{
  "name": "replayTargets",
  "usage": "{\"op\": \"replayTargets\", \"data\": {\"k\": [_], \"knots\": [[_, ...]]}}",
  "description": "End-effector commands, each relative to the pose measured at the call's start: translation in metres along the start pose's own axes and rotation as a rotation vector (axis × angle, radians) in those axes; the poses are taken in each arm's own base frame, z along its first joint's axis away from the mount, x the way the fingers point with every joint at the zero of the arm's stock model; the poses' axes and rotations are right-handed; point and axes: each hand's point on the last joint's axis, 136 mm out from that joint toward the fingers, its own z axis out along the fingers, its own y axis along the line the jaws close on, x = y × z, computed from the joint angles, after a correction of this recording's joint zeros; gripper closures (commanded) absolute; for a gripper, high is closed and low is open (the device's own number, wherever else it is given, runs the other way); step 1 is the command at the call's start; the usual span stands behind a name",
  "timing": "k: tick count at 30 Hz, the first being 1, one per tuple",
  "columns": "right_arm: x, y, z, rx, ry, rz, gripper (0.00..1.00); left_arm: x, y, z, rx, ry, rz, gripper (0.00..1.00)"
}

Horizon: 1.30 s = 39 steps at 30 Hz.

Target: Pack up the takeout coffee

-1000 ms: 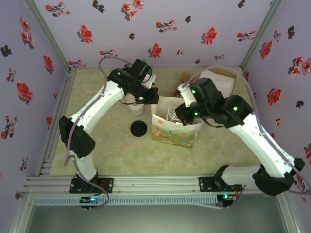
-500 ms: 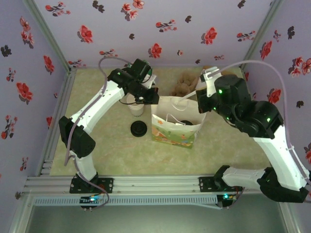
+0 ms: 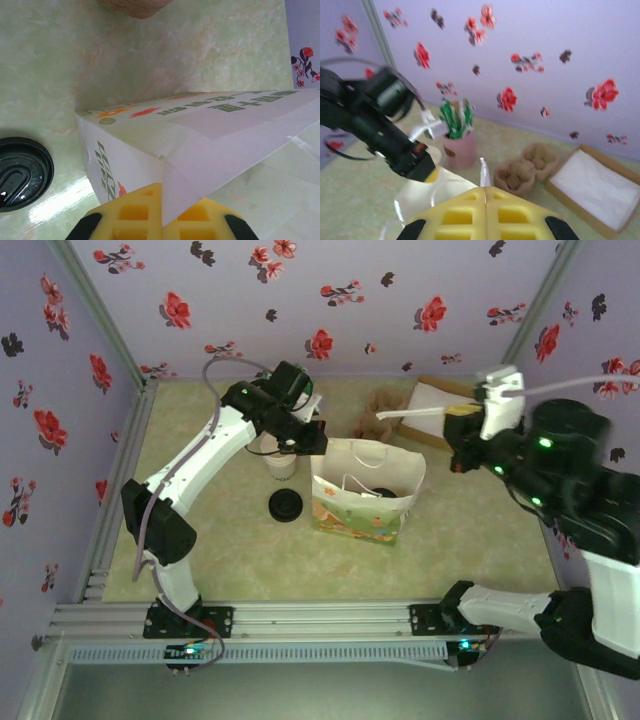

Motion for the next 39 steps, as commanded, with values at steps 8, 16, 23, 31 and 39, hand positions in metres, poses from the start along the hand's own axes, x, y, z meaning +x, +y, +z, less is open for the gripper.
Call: {"op": "replayTargets", "data": {"k": [8,16,23,31,39], "knots": [[0.027,0.066,0.011,-0.356,0.137,0.014,1.0,0.005,0.003,0.008,-0.012,0.031,0.007,1.0],[0.094,0.054,0.073,-0.194,0.411,-0.074,1.0,0.006,0.001,0.006,-0.009,0.028,0.011,1.0],[0.138,0.063,0.115,-0.107,0.596,-0.246,0.77,0.005,0.002,0.007,-0.009,0.028,0.01,1.0],[0.064,-0.016,0.098,0.19,0.284,-0.086,0.26,0.006,0.002,0.007,-0.008,0.029,0.009,1.0],[0.124,-0.143,0.143,0.549,0.481,0.331,0.31,0.005,0.0,0.004,-0.003,0.02,0.008,1.0]]}}
